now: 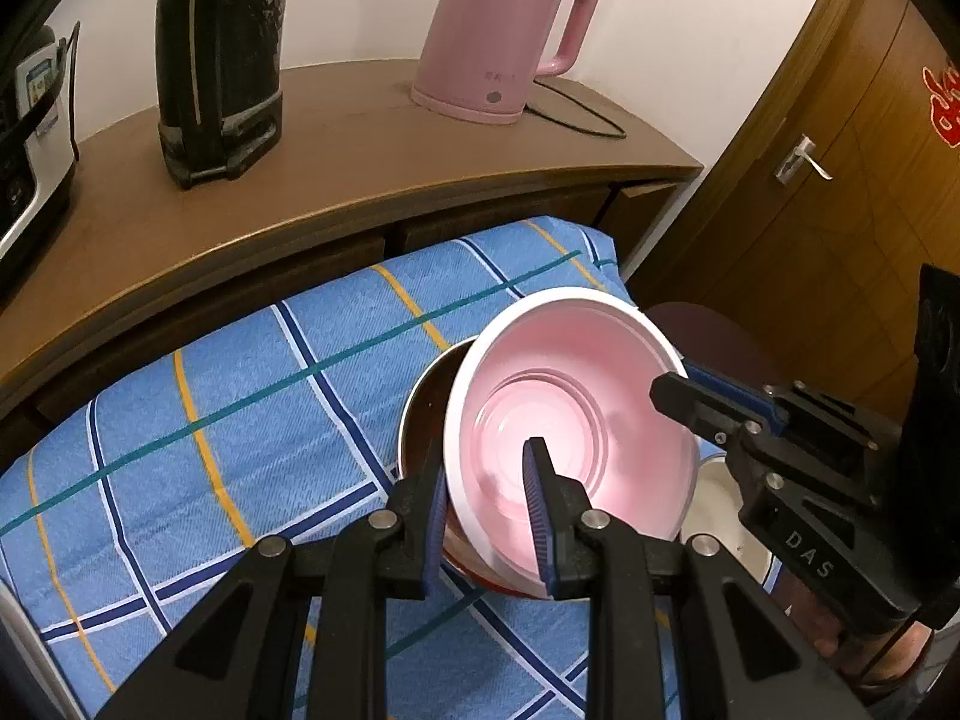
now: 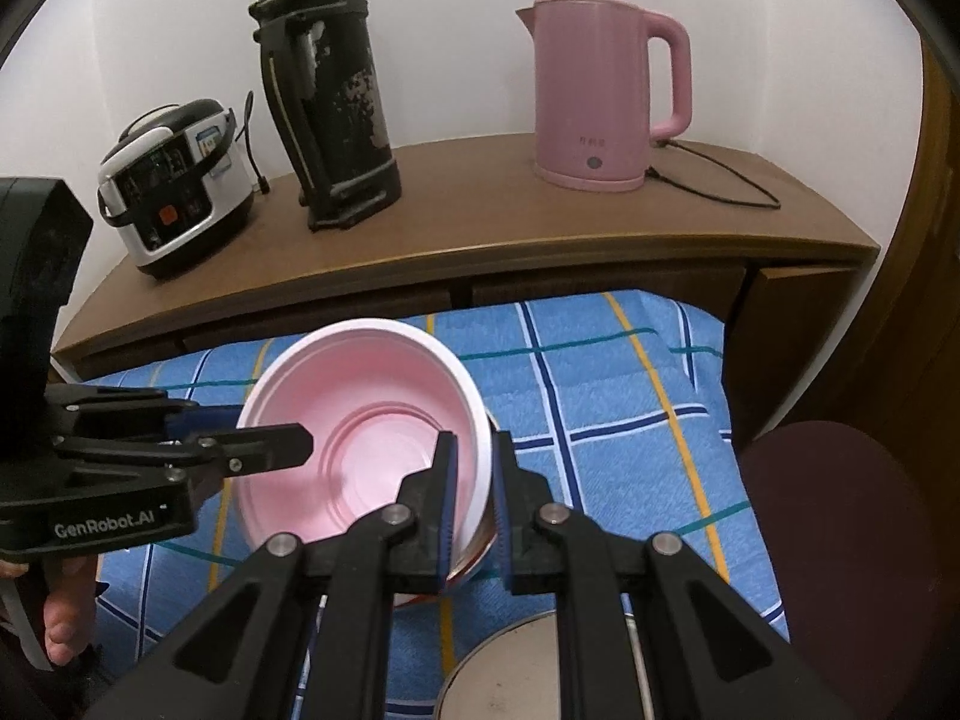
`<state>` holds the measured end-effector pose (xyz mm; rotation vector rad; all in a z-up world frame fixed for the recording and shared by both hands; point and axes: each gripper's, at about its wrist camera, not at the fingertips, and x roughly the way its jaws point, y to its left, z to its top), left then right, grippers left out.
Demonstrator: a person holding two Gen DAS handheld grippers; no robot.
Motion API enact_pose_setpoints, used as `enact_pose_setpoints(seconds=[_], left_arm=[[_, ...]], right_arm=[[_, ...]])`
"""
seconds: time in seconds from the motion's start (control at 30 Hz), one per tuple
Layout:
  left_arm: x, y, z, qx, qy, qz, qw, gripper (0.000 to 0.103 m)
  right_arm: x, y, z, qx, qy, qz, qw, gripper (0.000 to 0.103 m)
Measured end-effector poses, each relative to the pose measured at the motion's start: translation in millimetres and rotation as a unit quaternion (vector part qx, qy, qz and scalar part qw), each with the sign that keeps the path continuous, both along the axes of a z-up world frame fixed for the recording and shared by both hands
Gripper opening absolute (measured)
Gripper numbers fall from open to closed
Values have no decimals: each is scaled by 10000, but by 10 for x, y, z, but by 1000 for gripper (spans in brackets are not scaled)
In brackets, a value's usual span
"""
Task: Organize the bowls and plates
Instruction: 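Lower the pink bowl into the red bowl with the left tool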
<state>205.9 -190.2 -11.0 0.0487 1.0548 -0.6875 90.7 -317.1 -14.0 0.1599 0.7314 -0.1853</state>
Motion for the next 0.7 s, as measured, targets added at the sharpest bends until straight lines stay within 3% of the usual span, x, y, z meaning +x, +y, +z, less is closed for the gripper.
enact_pose_setpoints(seconds=[0.7], left_arm=[[24,-57,-80,181,106,-78,9997,27]], right_arm=[[72,-33,-92,33,143,4,9999,12]])
